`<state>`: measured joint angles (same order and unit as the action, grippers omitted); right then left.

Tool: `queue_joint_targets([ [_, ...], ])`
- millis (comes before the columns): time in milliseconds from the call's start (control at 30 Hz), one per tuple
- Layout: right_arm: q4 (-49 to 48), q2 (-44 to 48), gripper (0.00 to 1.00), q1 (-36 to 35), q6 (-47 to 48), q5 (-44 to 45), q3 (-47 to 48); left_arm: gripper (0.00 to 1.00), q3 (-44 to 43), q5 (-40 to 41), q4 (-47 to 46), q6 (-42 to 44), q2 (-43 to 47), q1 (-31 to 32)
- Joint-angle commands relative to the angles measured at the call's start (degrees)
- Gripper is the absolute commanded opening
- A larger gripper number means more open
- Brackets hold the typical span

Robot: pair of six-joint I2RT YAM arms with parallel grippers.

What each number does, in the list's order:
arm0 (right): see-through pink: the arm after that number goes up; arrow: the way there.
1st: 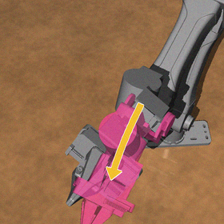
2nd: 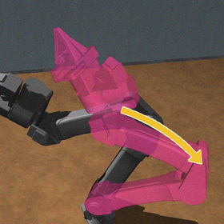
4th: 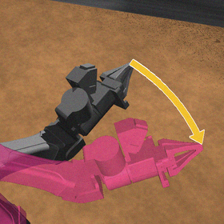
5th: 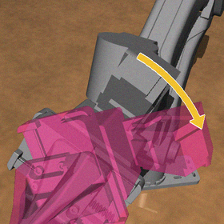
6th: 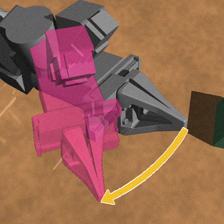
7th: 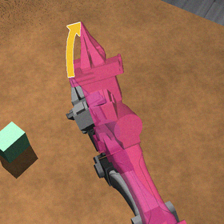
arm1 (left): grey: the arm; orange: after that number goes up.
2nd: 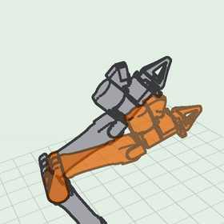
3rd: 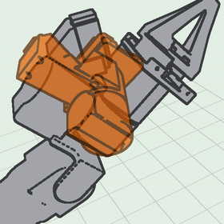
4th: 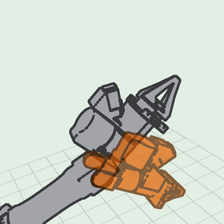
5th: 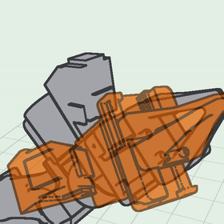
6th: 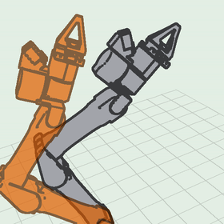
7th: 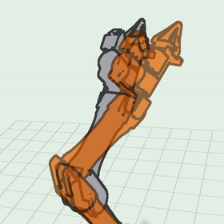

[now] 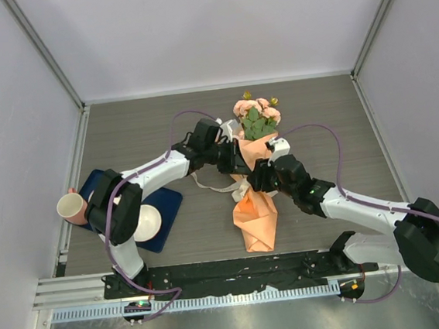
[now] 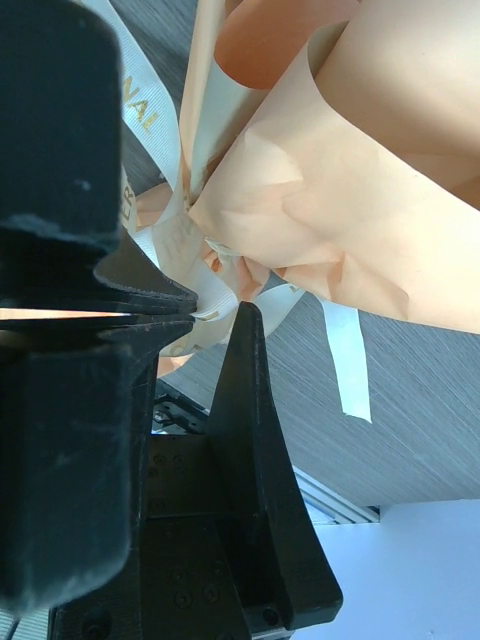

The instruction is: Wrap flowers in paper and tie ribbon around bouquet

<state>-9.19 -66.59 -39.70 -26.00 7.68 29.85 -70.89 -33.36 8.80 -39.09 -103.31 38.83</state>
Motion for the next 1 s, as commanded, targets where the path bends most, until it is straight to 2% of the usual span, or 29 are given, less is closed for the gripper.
queue_joint_targets([
  [0,-5.2,2.1,0.54,-0.1,-1.2,1.6,0.2,0.03,-1.2,-2.8,0.5,-0.4,-0.2,0.1],
  [167,-0.9,4.7,0.56,-0.1,-2.8,1.0,-0.2,0.01,-2.1,-1.4,2.8,0.2,-1.2,0.1],
  [300,2.3,7.0,0.54,-0.1,-4.5,-0.7,-1.2,0.00,-2.9,-0.8,3.9,0.2,-2.0,-0.3],
  [400,2.8,7.4,0.47,-0.1,-5.5,-2.3,-3.2,0.00,-2.8,-1.1,3.4,-0.3,-1.6,-0.4],
  [433,2.3,7.3,0.38,-0.1,-5.6,-2.4,-4.3,0.00,-2.6,-1.1,3.0,-0.5,-1.5,-0.4],
  [533,2.2,6.6,0.23,-0.1,-5.6,-3.6,-4.6,0.00,-2.6,-1.1,2.8,-0.5,-1.0,-0.4],
  [733,3.5,6.7,0.11,-0.5,-6.5,-6.8,-4.9,0.00,-3.1,-1.0,2.7,-0.6,-0.8,-0.5],
  [867,5.5,9.5,0.16,-0.7,-6.2,-6.2,-4.9,0.00,-2.9,-1.9,2.1,-1.3,-1.1,-0.6],
  [900,6.7,10.2,0.28,-0.7,-5.6,-3.8,-4.1,0.00,-2.8,-2.2,1.3,-1.7,-1.3,-0.6],
  [967,6.6,12.2,0.41,-0.7,-4.2,-1.8,-3.6,0.00,-2.3,-3.2,0.5,-2.6,-1.3,-0.6],
])
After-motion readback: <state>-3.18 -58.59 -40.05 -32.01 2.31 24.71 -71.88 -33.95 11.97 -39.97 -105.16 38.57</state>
